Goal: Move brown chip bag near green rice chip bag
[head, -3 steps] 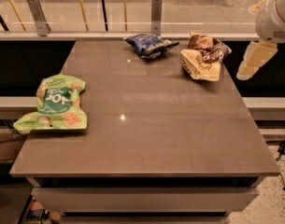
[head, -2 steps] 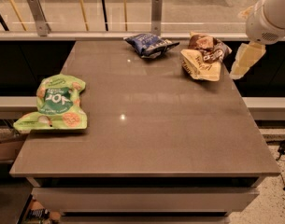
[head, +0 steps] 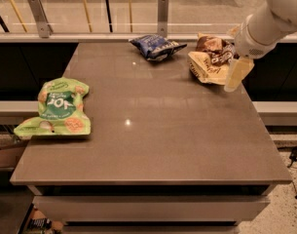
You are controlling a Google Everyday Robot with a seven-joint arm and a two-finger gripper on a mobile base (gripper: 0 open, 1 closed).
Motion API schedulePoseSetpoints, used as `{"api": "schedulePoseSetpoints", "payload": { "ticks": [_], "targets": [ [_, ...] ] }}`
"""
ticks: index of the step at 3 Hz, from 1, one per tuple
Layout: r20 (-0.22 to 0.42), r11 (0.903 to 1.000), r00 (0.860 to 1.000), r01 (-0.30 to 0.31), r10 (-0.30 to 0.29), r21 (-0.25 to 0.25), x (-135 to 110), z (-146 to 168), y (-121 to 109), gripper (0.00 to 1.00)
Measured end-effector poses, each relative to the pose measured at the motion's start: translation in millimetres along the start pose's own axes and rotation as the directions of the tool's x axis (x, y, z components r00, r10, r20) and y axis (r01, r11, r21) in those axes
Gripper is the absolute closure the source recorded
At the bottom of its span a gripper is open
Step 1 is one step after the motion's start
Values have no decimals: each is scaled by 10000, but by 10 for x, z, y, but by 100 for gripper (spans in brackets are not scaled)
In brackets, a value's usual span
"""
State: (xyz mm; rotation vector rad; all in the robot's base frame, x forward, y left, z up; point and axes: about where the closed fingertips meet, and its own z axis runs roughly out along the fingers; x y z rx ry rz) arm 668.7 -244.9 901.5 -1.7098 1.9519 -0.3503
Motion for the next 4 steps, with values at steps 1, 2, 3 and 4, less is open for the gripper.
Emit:
{"api": "schedulePoseSetpoints", "payload": {
  "ticks": [1,2,3,4],
  "targets": [
    [86,9988,9994,346,-343,-353,-78,273,70,0],
    [-21,9991,9995,302,-303,-302,-76,295,33,0],
    [-71,9987,9987,505,-505,-25,-81,407,-40,0],
    [-350,9963,9965,770,-757,369,-57,615,-127,0]
  ]
}}
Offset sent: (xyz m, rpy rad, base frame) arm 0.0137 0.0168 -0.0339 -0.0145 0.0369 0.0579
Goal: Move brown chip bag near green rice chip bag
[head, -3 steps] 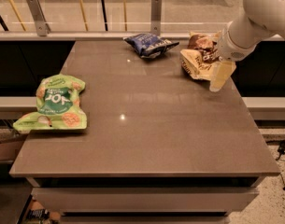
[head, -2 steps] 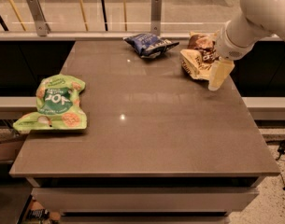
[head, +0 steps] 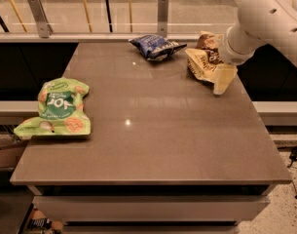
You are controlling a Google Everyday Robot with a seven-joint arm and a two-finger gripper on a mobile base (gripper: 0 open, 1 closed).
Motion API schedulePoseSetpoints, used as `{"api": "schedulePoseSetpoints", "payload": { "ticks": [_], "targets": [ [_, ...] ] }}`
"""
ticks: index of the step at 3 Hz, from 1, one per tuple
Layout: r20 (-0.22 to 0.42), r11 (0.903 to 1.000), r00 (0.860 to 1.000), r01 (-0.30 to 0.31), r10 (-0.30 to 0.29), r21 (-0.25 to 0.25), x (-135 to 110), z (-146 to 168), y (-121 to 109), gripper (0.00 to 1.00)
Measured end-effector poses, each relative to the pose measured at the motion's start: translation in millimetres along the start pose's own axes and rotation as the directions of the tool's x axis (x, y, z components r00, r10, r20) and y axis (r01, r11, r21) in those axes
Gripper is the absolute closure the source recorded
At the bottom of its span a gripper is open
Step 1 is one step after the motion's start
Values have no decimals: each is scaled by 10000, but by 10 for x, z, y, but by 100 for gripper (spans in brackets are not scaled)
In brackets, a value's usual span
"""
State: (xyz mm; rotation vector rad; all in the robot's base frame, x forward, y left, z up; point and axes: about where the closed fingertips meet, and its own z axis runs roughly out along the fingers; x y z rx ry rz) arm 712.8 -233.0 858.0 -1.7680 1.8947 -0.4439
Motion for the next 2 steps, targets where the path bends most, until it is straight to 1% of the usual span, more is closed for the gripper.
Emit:
{"api": "schedulePoseSetpoints", "payload": {
  "ticks": [1,2],
  "targets": [
    [-79,9999,9999,152,-151,66,3,156,-34,18],
    [-79,9999,9999,151,-150,65,-8,90,-79,41]
  ]
}}
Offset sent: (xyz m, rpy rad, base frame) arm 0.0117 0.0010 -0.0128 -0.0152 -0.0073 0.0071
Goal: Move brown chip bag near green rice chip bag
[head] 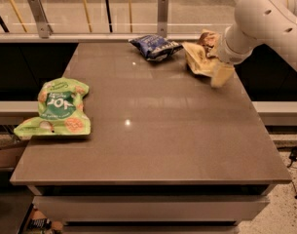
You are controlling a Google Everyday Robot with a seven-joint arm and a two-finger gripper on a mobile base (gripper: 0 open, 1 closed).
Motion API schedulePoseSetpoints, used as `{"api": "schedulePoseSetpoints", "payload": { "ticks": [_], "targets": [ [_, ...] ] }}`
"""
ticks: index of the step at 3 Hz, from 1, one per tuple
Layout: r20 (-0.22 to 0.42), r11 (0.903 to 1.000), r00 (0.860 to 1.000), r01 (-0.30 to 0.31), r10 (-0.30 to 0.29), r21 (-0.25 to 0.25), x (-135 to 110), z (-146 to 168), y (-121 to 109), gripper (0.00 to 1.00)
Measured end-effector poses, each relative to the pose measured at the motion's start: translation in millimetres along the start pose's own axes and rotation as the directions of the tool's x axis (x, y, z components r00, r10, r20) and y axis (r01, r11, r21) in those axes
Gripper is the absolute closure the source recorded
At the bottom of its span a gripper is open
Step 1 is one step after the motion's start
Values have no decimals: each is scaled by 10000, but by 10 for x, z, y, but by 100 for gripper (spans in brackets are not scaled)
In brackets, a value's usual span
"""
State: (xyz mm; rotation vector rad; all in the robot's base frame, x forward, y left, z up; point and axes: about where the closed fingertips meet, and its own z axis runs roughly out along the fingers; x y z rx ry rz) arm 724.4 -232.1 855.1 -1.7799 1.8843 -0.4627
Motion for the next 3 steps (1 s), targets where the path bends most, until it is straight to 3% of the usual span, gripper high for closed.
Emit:
{"api": "schedulePoseSetpoints", "payload": {
  "ticks": [2,3],
  "targets": [
    [5,10000,10000,10,-10,-37,-7,14,7,87],
    [8,10000,10000,18,-18,-70,-12,33,18,100]
  ]
}}
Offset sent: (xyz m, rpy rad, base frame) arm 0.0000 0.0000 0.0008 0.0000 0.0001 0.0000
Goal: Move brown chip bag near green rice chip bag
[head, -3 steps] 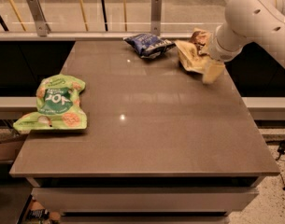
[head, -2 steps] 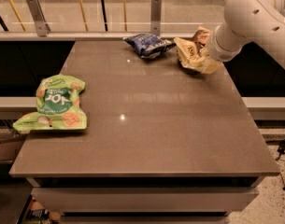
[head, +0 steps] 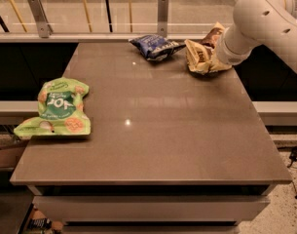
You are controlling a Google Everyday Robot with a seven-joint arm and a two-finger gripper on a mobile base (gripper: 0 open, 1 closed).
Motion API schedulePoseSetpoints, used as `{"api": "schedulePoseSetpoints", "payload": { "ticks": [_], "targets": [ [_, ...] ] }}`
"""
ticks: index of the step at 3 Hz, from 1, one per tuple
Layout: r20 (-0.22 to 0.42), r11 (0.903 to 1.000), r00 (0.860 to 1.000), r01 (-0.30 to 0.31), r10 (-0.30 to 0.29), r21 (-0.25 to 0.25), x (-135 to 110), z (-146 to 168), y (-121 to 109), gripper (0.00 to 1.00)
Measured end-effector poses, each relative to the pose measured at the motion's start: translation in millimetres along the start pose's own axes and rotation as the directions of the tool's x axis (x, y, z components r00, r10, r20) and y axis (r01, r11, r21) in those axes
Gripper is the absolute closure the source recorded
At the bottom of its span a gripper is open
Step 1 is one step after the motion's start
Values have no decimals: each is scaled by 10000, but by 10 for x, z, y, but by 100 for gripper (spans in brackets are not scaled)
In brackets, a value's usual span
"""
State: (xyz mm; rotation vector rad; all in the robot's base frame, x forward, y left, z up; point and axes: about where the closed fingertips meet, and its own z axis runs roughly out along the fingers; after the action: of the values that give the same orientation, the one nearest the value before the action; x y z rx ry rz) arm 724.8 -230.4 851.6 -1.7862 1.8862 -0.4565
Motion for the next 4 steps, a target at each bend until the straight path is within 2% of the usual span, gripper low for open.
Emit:
{"api": "schedulePoseSetpoints", "payload": {
  "ticks": [1,2,4],
  "targets": [
    [0,10000,10000,0,0,-1,0,1,0,100],
    [-49,9999,9999,148,-148,56,-84,-148,-113,100],
    [-445,9935,9975,593,-552,969,-335,-843,-520,100]
  ]
}}
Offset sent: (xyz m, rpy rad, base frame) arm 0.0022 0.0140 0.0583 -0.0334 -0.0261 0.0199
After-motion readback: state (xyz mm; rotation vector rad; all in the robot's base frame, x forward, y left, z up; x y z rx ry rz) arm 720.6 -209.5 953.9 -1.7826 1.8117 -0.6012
